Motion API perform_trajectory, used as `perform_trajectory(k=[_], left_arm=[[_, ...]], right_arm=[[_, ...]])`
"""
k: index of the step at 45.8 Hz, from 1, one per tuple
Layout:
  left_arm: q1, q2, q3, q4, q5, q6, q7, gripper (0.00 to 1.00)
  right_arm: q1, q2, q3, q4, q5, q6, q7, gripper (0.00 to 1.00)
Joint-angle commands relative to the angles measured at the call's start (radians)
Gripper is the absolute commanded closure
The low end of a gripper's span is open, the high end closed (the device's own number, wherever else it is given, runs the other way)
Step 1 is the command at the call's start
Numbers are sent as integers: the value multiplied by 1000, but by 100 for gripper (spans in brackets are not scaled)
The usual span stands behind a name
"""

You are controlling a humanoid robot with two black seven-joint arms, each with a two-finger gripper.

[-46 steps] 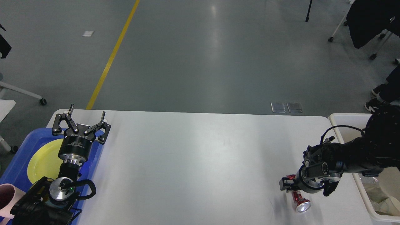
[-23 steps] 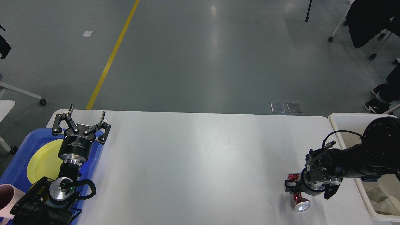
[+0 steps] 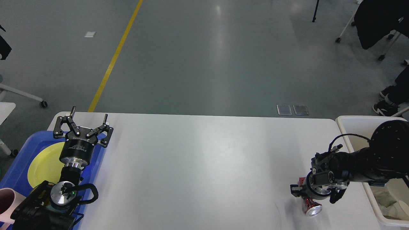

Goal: Tidy desktop
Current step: 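Lower the right gripper and grasp the red crushed can, then lift the red can and carry it into the white bin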

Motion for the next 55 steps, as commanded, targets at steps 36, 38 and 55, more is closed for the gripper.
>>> perform_trajectory(k=[36, 38, 55], left_arm=[[0, 0, 0, 0, 0, 0, 0, 4], [0, 0, 0, 0, 0, 0, 0, 4], [0, 0, 0, 0, 0, 0, 0, 4]], right_arm=[[885, -121, -79, 477, 437, 487, 2, 100], [948, -120, -92, 510, 440, 495, 4, 100], [1303, -124, -167, 691, 532, 501, 10, 100]])
